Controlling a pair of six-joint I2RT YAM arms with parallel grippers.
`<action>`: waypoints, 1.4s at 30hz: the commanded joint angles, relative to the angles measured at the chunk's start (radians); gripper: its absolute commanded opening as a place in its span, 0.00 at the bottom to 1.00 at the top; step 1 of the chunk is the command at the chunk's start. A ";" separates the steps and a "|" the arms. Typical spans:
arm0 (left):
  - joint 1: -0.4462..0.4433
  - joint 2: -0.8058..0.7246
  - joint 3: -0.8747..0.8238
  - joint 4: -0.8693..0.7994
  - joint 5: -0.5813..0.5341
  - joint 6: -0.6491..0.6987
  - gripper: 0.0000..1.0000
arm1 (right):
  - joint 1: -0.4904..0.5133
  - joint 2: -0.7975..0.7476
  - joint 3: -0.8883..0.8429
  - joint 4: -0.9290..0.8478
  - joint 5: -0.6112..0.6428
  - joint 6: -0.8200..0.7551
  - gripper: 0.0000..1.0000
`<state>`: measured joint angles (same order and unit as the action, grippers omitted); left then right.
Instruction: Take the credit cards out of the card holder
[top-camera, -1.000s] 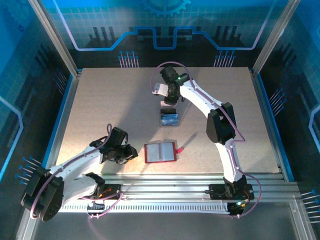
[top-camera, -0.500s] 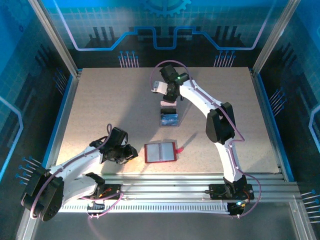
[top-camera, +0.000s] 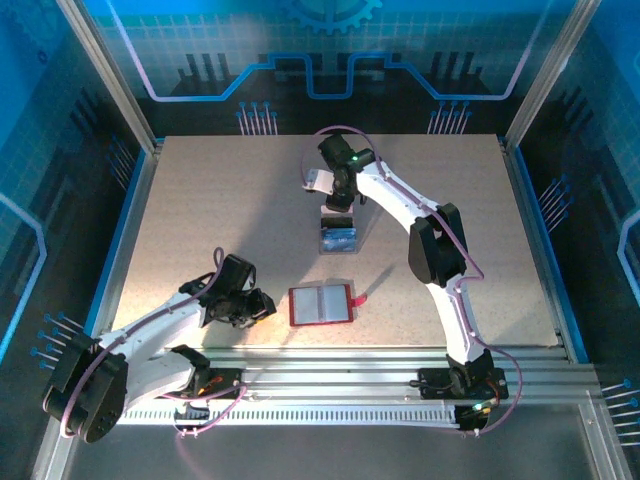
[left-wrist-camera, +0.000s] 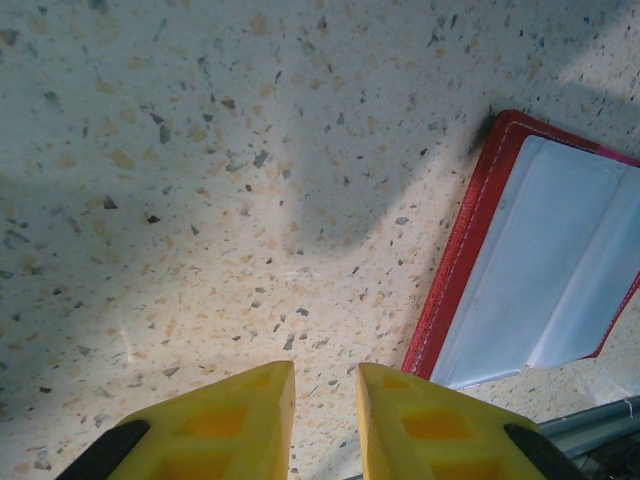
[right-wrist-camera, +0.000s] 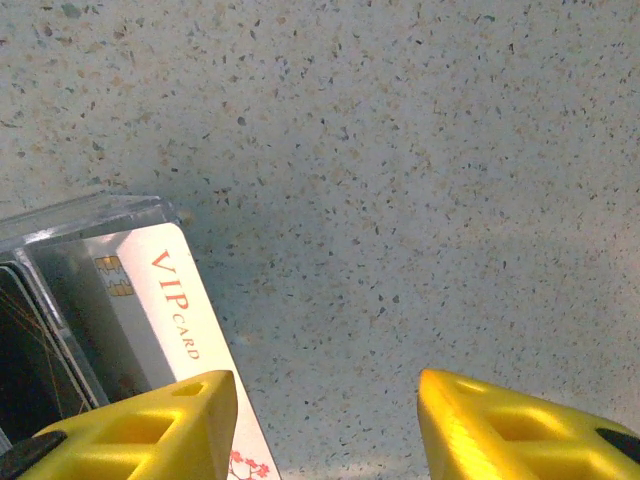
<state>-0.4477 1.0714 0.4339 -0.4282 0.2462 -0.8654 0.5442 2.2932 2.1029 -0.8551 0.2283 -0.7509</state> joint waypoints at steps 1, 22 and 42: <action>0.009 -0.008 -0.006 0.003 0.025 -0.012 0.24 | 0.011 -0.049 -0.002 -0.012 -0.007 0.010 0.51; 0.008 0.037 -0.022 0.126 0.061 -0.036 0.23 | 0.192 -0.413 -0.459 0.162 0.031 0.273 0.50; 0.007 0.220 0.050 0.277 0.142 -0.036 0.13 | 0.362 -0.695 -0.917 0.385 -0.016 0.990 0.43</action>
<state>-0.4477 1.2652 0.4503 -0.1886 0.3500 -0.8917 0.8894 1.6478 1.2350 -0.5339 0.2428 0.0563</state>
